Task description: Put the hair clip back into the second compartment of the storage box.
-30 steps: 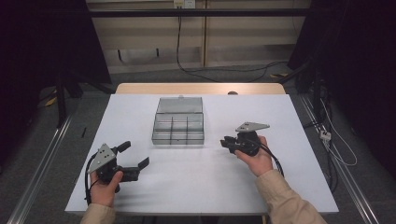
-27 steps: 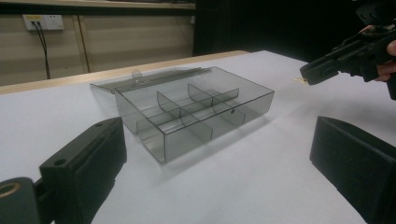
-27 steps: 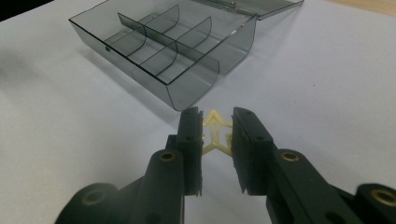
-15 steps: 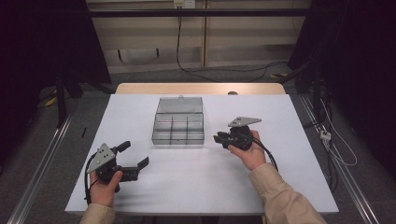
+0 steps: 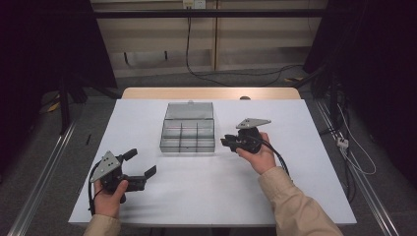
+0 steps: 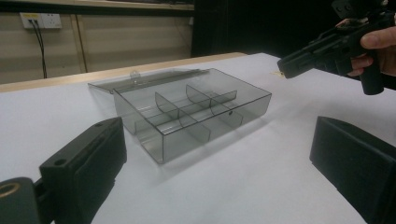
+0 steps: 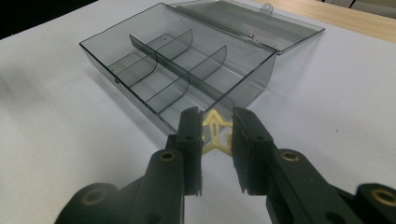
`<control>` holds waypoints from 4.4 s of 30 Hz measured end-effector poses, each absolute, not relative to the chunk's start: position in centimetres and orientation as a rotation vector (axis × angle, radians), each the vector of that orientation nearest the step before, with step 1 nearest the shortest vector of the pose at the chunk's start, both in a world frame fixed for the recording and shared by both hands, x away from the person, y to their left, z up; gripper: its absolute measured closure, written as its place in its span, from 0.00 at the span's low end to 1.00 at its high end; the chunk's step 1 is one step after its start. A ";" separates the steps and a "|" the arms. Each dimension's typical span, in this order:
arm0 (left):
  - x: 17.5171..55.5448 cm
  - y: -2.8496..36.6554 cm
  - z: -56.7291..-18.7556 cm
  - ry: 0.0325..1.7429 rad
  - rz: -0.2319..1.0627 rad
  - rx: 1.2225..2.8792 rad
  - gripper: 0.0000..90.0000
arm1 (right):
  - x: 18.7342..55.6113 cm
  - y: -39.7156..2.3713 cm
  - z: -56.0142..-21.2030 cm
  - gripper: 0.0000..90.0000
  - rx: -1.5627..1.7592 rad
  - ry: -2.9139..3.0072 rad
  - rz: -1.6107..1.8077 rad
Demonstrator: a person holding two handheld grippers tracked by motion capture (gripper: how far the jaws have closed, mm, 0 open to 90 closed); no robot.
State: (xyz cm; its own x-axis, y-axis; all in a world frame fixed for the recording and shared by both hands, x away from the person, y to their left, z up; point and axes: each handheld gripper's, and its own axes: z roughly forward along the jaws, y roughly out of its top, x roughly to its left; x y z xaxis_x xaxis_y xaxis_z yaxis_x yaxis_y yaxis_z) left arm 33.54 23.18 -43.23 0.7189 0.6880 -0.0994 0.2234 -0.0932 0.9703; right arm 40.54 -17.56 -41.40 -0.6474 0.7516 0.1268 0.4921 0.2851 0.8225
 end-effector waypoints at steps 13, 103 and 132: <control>33.5 23.4 -43.2 0.751 0.452 1.661 0.04 | 41.5 -16.6 -40.7 0.82 1.110 2.283 1.312; 33.7 23.4 -43.2 0.768 0.434 1.668 0.04 | 46.7 -12.4 -40.4 0.82 1.063 2.309 1.391; 33.7 23.6 -43.3 0.771 0.437 1.669 0.04 | 47.7 -11.4 -40.8 0.82 1.052 2.319 1.404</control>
State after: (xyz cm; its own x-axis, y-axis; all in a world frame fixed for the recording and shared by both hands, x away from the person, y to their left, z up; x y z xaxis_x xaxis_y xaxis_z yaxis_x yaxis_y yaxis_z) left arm 33.74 23.59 -43.25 0.7110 0.6930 -0.1194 0.2538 -0.0946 0.9626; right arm 47.68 -11.36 -40.77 -0.7144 0.6812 0.1598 0.4575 0.2820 0.8433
